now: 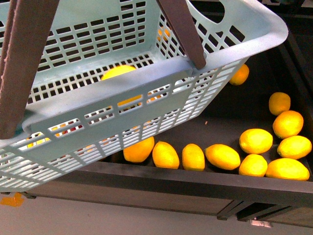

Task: Pick lemon and mango into basket

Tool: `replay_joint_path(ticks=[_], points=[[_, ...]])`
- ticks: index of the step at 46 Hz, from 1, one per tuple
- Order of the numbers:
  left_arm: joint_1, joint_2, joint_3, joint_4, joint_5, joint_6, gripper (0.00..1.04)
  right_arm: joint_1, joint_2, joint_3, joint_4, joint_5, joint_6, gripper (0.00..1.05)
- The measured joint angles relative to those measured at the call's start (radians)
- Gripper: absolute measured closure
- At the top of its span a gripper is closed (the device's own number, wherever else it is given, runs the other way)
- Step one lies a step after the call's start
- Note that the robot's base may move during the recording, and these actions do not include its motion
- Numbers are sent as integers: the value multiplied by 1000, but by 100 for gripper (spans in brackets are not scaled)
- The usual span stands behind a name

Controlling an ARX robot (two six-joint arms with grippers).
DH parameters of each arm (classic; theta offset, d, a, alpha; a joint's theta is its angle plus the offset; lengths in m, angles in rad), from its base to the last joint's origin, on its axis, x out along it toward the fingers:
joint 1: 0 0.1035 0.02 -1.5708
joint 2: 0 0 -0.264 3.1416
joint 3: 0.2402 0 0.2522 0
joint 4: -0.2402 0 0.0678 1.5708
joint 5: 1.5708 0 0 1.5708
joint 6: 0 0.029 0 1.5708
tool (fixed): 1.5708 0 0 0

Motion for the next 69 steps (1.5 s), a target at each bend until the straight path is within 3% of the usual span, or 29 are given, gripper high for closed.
replay_joint_path(ticks=[9,11,13,19,32,44,50,53,69], points=[[2,0,0,0,-3,-1,91,-192,-133,-46,-74,116,12,9],[2,0,0,0,0,-1,91,-227,-158,-117,84,262,-107,19],[2,0,0,0,0,0,91,-245,-177,-175,193,312,-197,25],[2,0,0,0,1,-1,91,-282,-253,-326,335,291,-373,46],[2,0,0,0,-5,0,91,-365,-442,-565,370,213,-452,102],[2,0,0,0,-3,0,91,-409,-585,-672,336,165,-459,103],[2,0,0,0,-2,0,91,-480,-656,-707,300,97,-460,102],[2,0,0,0,-3,0,91,-486,-672,-717,296,95,-460,94],[1,0,0,0,-3,0,91,-488,-678,-718,295,92,-460,28]])
